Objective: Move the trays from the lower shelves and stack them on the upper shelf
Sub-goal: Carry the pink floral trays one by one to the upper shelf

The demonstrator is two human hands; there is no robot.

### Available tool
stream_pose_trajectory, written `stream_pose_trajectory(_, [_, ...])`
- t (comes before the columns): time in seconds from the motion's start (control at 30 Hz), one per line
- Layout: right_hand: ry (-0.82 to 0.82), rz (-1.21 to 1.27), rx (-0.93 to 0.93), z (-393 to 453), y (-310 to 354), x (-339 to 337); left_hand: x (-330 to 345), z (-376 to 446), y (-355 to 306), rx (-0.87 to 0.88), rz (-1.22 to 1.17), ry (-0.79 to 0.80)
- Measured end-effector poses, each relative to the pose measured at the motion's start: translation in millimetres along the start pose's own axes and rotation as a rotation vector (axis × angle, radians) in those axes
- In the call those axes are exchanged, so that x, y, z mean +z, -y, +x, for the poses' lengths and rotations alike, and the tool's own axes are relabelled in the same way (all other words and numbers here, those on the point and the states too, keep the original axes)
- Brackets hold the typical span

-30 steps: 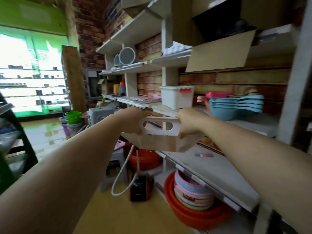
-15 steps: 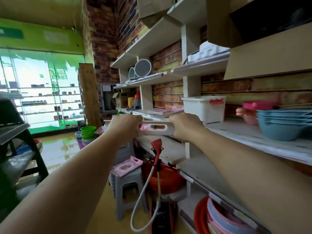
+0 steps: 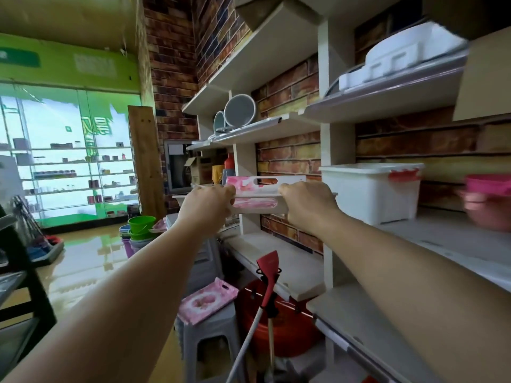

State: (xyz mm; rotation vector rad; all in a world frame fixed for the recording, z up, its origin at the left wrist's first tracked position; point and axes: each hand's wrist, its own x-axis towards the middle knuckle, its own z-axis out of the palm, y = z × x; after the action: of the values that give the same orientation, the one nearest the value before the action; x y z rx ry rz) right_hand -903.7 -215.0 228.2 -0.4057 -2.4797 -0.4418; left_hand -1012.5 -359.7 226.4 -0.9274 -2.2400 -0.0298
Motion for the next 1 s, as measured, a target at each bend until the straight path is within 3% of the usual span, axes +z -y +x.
stream_pose_trajectory(0.33, [0.033,-0.03,0.043,145,4,104,128,133,52,0.013,-0.027,-0.037])
stream_pose_trajectory(0.67, [0.082,-0.129,0.256,260,41,191,246,259,120,0.221,-0.081,-0.087])
stream_pose_trajectory(1.0, [0.162,-0.231,0.337,337,21,273,347,359,119,0.358,-0.167,-0.096])
